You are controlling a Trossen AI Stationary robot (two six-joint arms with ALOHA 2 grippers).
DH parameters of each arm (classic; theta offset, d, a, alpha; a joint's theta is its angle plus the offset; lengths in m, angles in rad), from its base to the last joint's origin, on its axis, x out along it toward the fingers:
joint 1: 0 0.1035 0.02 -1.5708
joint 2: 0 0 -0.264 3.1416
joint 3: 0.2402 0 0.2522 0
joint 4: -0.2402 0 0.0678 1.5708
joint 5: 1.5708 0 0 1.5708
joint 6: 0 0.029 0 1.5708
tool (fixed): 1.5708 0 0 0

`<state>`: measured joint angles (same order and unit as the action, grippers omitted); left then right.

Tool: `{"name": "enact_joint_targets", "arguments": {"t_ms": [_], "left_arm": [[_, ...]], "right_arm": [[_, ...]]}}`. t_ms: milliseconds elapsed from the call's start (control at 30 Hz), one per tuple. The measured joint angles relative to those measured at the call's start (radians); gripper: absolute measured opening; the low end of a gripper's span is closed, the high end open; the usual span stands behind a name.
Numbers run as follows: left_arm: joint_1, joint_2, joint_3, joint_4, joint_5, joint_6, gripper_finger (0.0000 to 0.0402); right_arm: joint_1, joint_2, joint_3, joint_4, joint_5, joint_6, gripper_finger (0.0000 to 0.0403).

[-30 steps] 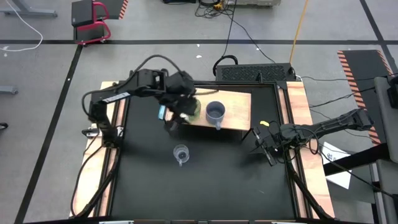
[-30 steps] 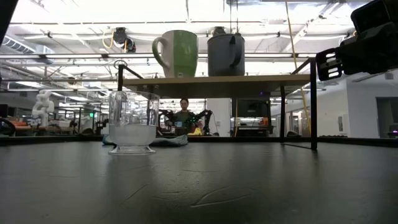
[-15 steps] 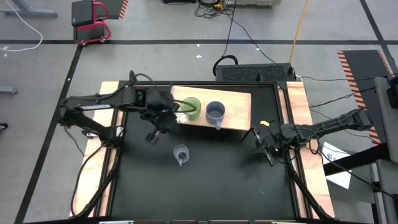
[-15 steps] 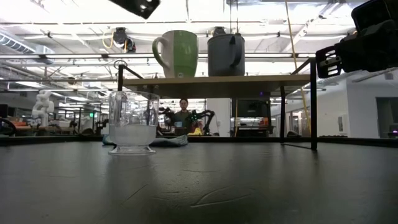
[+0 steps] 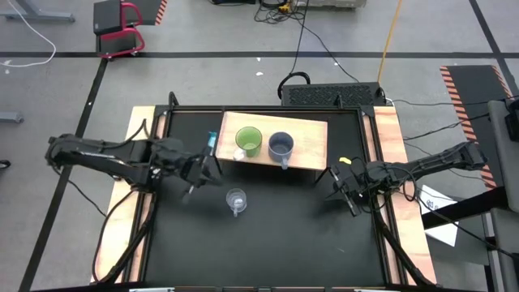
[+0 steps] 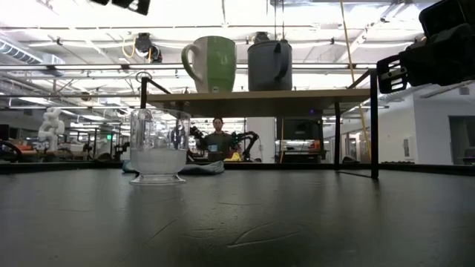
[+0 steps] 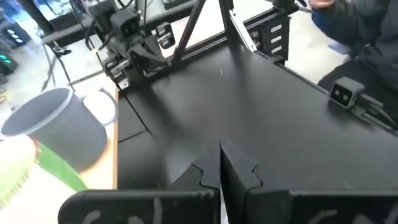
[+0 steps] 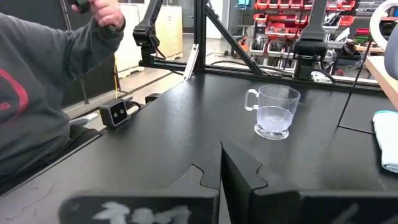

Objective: Stack small to large cups/mugs on shelf
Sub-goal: Put the transparent cup on the shelf

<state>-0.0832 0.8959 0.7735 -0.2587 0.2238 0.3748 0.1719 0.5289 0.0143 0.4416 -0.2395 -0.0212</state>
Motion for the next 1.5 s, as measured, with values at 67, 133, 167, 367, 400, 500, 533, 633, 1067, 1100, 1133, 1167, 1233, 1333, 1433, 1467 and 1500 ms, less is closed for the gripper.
{"name": "enact_joint_targets", "arguments": {"t_ms": [67,133,167,367,400,500,533,633,1067,1100,1133,1167,1233,1333,1433,1467,1500], "left_arm": [[-0.028,-0.040,-0.069,0.056,-0.040,-0.008,0.0001],[-0.054,-0.085,-0.137,0.128,-0.071,-0.006,0.0001],[-0.063,-0.103,-0.172,0.176,-0.083,-0.006,0.0001],[-0.096,-0.192,-0.399,0.434,-0.121,-0.011,0.0000],[-0.097,-0.207,-0.437,0.474,-0.140,-0.015,0.0000],[-0.096,-0.252,-0.544,0.591,-0.190,-0.019,0.0000],[-0.096,-0.267,-0.577,0.635,-0.193,-0.019,0.0000],[-0.095,-0.299,-0.664,0.766,-0.189,-0.028,0.0000],[-0.094,-0.321,-0.764,0.822,-0.198,-0.071,0.0000],[-0.094,-0.320,-0.764,0.808,-0.199,-0.073,0.0000],[-0.094,-0.320,-0.764,0.795,-0.199,-0.075,0.0000],[-0.094,-0.320,-0.764,0.783,-0.198,-0.079,0.0000],[-0.094,-0.320,-0.764,0.769,-0.194,-0.082,0.0000],[-0.094,-0.320,-0.764,0.766,-0.169,-0.071,0.0000],[-0.094,-0.320,-0.764,0.758,-0.139,-0.066,0.0000],[-0.094,-0.320,-0.764,0.758,-0.138,-0.066,0.0001],[-0.094,-0.320,-0.764,0.756,-0.138,-0.066,0.0002]], "right_arm": [[0.000,0.000,0.000,0.000,0.000,0.000,0.0000],[0.000,0.000,0.000,0.000,0.000,0.000,0.0000],[0.000,0.000,0.000,-0.002,0.000,-0.001,0.0000],[0.000,0.005,0.000,-0.008,0.000,-0.005,0.0000],[0.000,0.005,0.000,-0.008,0.000,-0.005,0.0000],[0.000,0.006,0.000,-0.008,0.000,-0.005,0.0000],[0.000,0.008,0.000,-0.009,0.000,-0.005,0.0000],[0.000,0.010,0.000,-0.009,0.000,-0.005,0.0000],[0.000,0.010,0.000,-0.006,0.002,-0.028,0.0000],[0.000,0.010,0.000,-0.005,0.002,-0.029,0.0000],[0.000,0.010,0.000,-0.005,0.002,-0.028,0.0000],[0.000,0.010,0.000,-0.005,0.002,-0.029,0.0000],[0.000,0.010,0.000,-0.005,0.002,-0.029,0.0000],[0.000,0.010,0.000,-0.005,0.002,-0.028,0.0000],[0.000,0.010,0.000,-0.005,0.002,-0.028,0.0000],[0.000,0.010,0.000,-0.005,0.002,-0.028,0.0000],[0.000,0.010,0.000,-0.005,0.002,-0.028,0.0000]]}}
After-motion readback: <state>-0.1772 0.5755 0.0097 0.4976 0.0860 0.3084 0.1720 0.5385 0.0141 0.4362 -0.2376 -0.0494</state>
